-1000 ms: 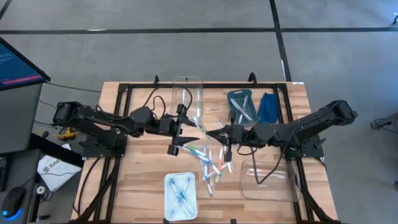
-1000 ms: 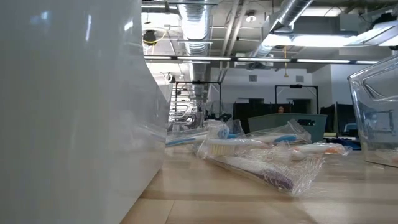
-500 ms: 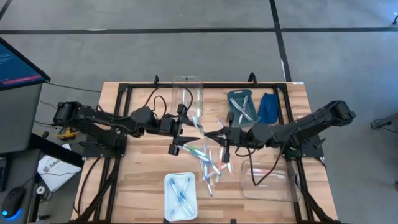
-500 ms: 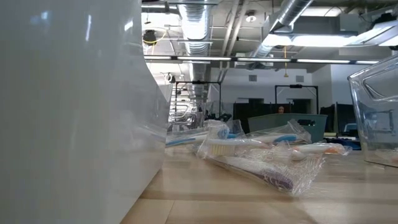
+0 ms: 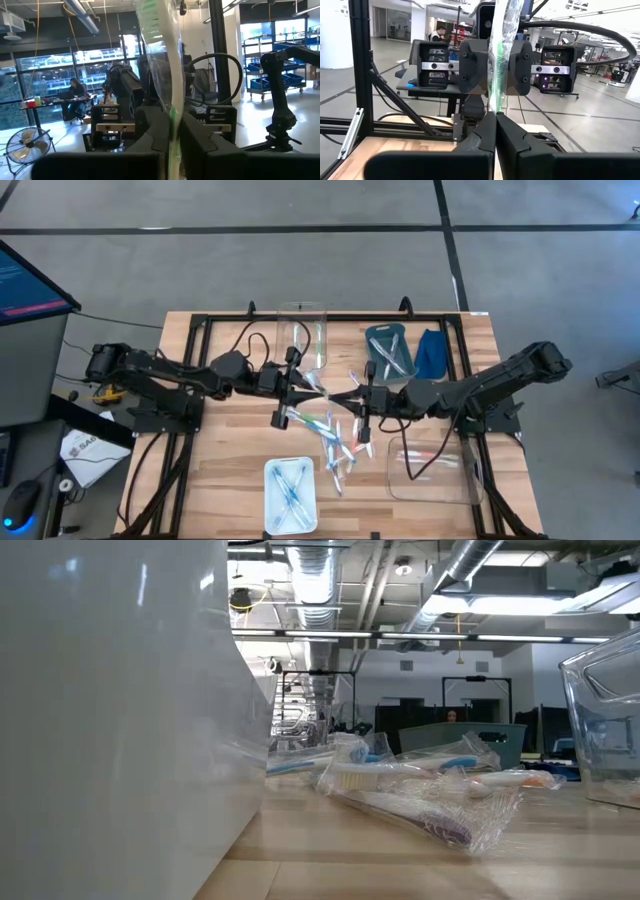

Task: Pick & Place Toothbrushes
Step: Put the green toothbrush into the top transparent bin

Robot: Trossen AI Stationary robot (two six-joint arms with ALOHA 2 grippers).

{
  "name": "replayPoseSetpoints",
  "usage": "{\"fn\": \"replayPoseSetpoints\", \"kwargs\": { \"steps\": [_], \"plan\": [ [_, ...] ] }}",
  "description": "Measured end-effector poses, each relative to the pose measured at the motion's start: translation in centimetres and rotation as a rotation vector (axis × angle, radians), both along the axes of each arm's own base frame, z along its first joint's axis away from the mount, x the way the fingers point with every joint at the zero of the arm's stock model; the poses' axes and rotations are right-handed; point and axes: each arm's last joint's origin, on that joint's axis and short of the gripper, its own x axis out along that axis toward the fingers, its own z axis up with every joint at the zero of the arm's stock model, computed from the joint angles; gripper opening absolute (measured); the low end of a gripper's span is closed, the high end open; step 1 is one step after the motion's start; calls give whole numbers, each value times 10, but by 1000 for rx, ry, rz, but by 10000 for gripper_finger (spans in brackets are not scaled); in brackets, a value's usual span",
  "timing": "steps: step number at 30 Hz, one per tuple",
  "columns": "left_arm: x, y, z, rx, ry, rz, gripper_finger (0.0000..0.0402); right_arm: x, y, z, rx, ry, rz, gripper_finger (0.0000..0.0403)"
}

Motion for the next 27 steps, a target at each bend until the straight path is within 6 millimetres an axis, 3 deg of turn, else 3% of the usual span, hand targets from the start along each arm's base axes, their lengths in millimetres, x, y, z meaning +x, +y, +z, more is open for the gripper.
{"fn": "replayPoseSetpoints", "kwargs": {
  "steps": [8,13,21,27],
  "plan": [
    [0,0,-1,-6,16,9,13,0,0,0,3,-1,-3,23],
    [1,1,-3,-23,38,16,13,0,0,0,26,1,-2,97],
    [1,5,-4,-67,64,67,13,0,-1,-1,4,9,-30,251],
    [1,14,-4,-112,69,83,22,-2,2,-1,-46,26,-20,301]
  ]
}}
